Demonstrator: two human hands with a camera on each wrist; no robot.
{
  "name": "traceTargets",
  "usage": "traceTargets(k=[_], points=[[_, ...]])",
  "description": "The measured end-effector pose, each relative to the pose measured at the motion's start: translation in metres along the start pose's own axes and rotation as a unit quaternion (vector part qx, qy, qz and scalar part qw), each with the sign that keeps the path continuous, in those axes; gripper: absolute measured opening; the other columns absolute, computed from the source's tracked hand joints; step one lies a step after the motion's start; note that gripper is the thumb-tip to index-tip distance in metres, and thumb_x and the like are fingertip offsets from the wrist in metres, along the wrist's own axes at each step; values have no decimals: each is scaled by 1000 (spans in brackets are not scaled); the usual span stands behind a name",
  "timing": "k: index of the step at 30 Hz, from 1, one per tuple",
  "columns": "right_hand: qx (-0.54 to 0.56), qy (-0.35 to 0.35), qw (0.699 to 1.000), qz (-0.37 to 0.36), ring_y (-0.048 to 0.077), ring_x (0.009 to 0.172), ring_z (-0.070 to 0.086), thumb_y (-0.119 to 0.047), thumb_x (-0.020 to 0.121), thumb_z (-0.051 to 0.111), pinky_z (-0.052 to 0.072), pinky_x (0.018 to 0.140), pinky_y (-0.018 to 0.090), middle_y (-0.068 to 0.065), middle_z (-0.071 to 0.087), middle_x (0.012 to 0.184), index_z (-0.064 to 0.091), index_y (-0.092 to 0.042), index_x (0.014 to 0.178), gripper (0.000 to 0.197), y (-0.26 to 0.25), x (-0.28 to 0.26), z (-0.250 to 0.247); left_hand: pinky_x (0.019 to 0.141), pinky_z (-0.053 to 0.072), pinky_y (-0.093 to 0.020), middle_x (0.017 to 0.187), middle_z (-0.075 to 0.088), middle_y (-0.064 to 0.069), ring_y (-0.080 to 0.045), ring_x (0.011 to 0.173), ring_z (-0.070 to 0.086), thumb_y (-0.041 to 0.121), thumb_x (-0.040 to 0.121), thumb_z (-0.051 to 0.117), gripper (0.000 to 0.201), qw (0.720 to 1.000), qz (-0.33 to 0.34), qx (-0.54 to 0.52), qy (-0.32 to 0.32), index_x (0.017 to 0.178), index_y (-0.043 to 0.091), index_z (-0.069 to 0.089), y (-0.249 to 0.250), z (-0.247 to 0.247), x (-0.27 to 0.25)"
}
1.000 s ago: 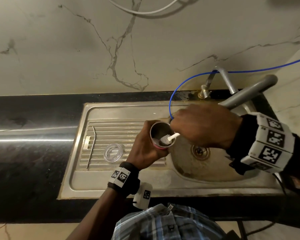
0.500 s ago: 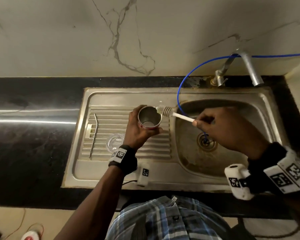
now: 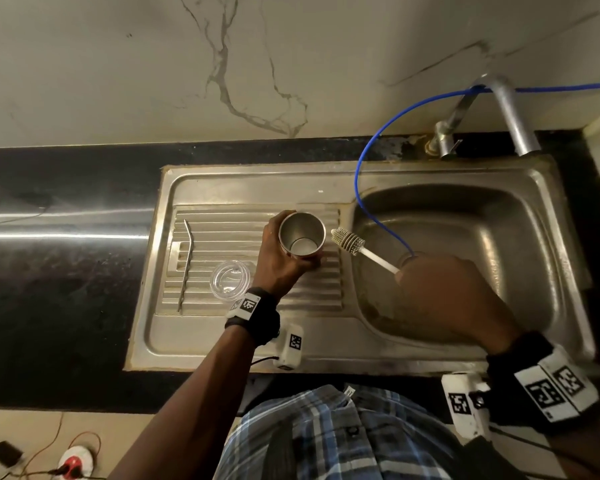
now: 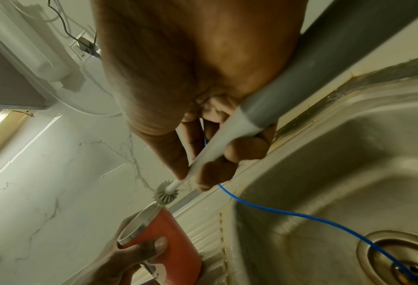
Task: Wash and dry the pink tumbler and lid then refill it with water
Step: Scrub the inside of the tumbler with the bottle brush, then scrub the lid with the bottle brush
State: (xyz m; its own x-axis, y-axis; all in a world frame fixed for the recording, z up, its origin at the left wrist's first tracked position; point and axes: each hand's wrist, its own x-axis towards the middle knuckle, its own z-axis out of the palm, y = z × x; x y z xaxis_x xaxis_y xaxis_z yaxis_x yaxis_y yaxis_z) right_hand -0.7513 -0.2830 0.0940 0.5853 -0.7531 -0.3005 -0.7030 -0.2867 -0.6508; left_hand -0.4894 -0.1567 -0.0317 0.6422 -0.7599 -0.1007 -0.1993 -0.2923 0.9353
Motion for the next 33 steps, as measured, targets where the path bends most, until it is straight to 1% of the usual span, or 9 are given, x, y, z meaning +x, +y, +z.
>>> traceTargets(k=[3,6,10,14,18,21,26,30,33], points=[[-6,1,1000,-8,3,60,64,-33,92,74,54,67,27,-6,71,76,77,-26,85,10,-1,1,4,109,50,-58,142,59,-7,-27,130,61,18,58,106,105,1000,-6,-12,-6,143,34,47,0,1,-2],[-6,0,1000,-12,7,62,65,-33,92,73,55,68,29,-4,71,79,76,-27,85,10,-2,1,7,112,51,-51,149,53,-7,-25,134,58,29,58,106,118,999,-31,-7,-24,150,42,33,3,-2,-6],[-8,1,1000,-18,6,62,65,-33,92,73,53,67,28,-6,71,78,76,-28,87,8,-4,-2,7,103,48,-14,163,33,-7,-20,144,44,28,66,104,136,994,-60,55,-72,165,32,11,14,-20,-15],[18,11,1000,-7,0,61,66,-27,92,74,50,63,22,-12,70,69,77,-26,90,3,-3,-10,2,115,47,-55,161,36,-8,-29,145,40,22,80,90,94,960,-11,277,-26,159,21,40,10,-61,-24],[27,13,999,-10,-4,66,67,-24,91,75,48,64,20,-26,69,73,77,-27,91,4,1,-21,-6,109,42,-77,169,29,-5,-36,156,24,40,79,91,98,881,-133,446,-88,160,40,36,-3,-98,-24],[39,18,999,-20,-3,67,68,-24,91,76,52,67,24,-26,70,76,77,-28,91,5,0,-28,-9,112,39,-77,170,26,-9,-40,157,23,35,78,94,107,859,-156,467,-142,163,45,29,-11,-106,-26],[66,35,997,-26,-1,70,68,-25,91,75,51,69,23,-23,70,79,77,-28,93,4,2,-45,-4,105,50,-68,157,39,-7,-39,146,37,26,82,90,95,846,-157,486,-154,160,41,38,-17,-101,-30],[119,44,992,-2,4,64,70,-24,91,76,58,67,28,-16,75,81,79,-30,99,10,2,-70,8,103,50,-58,147,45,-12,-42,139,43,36,81,92,88,871,-158,443,-145,156,35,45,-9,-101,-34],[170,47,984,8,7,57,68,-21,91,77,55,59,19,-8,76,77,81,-26,104,14,2,-91,14,100,52,-46,133,53,-12,-38,123,58,48,73,95,87,913,-158,351,-138,148,32,54,4,-99,-46]])
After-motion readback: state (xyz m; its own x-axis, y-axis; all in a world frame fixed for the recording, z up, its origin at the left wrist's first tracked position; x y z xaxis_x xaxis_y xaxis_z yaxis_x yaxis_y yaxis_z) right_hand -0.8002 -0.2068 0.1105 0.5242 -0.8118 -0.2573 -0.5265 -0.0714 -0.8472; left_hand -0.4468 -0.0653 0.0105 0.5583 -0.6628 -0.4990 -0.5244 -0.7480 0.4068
